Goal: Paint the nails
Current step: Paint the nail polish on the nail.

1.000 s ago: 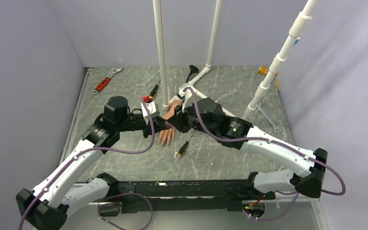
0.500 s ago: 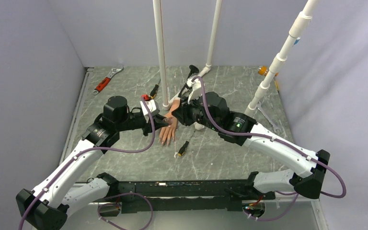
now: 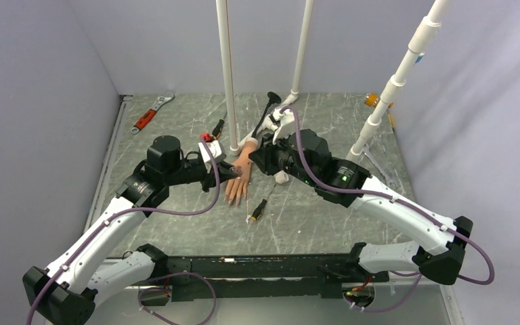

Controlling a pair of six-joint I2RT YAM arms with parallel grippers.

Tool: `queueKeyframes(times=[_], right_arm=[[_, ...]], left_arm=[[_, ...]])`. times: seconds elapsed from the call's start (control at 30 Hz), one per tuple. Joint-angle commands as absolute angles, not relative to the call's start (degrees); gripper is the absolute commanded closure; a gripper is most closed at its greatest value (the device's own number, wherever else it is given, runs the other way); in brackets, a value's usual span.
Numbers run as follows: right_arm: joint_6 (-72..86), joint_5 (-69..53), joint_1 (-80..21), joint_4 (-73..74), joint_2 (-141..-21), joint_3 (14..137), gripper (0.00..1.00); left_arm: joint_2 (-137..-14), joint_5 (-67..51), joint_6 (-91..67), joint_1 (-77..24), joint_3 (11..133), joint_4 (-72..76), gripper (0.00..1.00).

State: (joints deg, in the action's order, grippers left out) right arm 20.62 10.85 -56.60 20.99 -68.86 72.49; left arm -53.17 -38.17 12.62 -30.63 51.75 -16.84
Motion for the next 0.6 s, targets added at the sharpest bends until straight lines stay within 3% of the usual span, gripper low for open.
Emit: queueKeyframes(times=[0.0, 0.57], right_arm=[[20.82, 12.26, -56.48, 19.05, -65.21, 73.46, 1.00], [15.54, 5.83, -56.42, 12.08, -56.22, 56.17, 1.00]], left_arm=[[-53.35, -35.99, 12.61, -30.60, 53.60, -15.68, 1.00], [-48.56, -10.85, 10.33, -30.62, 51.93, -13.28, 1.00]])
